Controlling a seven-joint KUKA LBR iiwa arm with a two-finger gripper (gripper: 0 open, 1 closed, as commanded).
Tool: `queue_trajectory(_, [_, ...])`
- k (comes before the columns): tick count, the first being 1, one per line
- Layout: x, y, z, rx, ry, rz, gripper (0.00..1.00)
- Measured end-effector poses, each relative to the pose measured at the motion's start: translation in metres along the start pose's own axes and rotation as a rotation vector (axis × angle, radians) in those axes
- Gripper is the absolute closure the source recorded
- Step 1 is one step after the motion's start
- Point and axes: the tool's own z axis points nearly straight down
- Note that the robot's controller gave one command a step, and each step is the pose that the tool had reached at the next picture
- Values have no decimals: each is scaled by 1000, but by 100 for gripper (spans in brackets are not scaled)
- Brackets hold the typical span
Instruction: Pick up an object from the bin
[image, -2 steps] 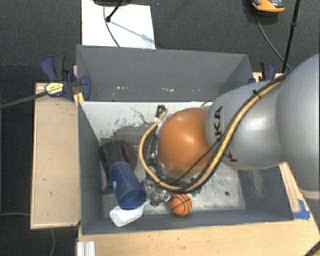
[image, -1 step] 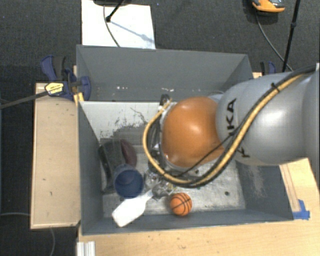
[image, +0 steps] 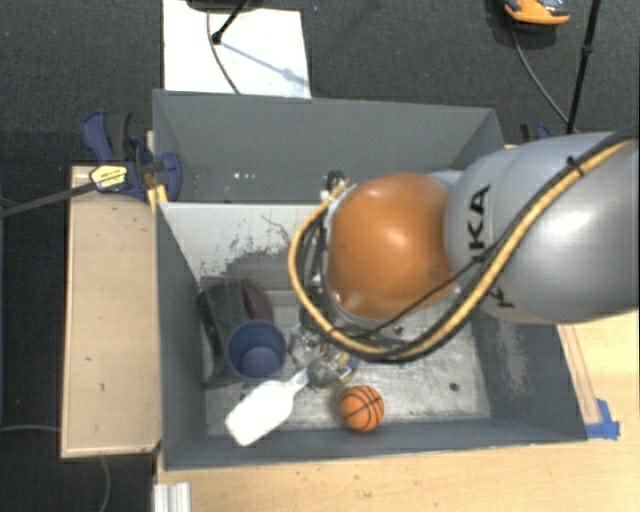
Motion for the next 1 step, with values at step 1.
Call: queue_trajectory(1, [1, -6, -20, 1, -2, -18, 100])
